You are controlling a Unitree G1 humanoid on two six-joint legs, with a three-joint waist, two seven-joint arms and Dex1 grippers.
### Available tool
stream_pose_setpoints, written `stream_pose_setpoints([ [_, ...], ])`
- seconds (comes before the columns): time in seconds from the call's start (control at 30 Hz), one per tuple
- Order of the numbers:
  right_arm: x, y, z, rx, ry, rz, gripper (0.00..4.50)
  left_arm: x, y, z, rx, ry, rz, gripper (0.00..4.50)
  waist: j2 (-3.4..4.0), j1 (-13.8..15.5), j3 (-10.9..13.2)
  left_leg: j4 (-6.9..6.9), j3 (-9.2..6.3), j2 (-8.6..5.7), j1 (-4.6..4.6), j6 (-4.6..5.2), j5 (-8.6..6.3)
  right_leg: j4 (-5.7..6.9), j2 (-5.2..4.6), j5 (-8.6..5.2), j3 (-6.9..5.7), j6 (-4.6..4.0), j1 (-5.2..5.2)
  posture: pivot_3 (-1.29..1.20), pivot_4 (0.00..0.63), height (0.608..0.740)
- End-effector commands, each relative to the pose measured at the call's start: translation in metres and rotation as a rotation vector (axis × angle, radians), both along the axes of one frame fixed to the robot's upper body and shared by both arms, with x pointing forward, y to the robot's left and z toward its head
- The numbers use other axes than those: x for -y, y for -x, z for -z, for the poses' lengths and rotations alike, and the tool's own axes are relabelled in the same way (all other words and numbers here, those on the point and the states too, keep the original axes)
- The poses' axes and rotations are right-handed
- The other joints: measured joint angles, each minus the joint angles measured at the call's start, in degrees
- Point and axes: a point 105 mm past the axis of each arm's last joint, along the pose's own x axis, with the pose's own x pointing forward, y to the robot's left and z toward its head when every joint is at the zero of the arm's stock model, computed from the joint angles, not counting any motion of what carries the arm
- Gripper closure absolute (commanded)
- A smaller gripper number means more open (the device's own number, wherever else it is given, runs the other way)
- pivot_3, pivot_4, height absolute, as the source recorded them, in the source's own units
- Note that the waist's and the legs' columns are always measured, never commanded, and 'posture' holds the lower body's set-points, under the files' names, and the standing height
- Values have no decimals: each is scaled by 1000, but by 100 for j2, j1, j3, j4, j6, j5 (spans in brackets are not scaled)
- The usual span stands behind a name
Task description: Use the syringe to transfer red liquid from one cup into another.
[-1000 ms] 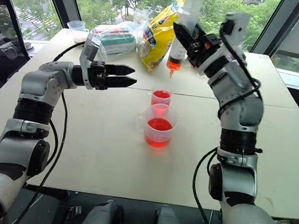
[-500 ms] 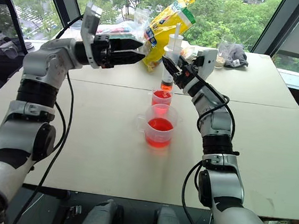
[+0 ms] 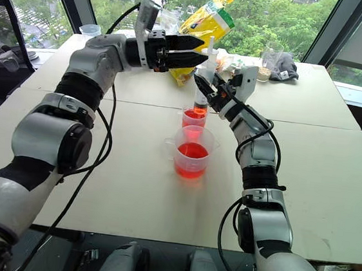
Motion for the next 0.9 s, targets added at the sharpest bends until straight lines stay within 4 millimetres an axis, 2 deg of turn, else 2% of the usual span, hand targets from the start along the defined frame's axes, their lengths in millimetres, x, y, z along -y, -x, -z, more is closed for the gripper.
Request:
stream_pose_setpoints([
  [0.03,0,4,-19,70,-7,-8,3072,4,2,-15,67,0,-5,1303,0,1,0,-1,0,0,0,0,0,0,0,0,0,0,0,0,150,740],
  [0.53,-4,7,-23,86,0,-31,3072,0,-5,-14,71,-3,-57,1303,0,2,0,-1,0,0,0,0,0,0,0,0,0,0,0,0,150,740],
  [0.9,-5,9,-21,83,25,-41,3072,22,-2,-18,68,-2,-40,1303,0,11,0,-1,0,-1,-3,0,0,-4,-1,0,-1,0,0,0,150,740],
])
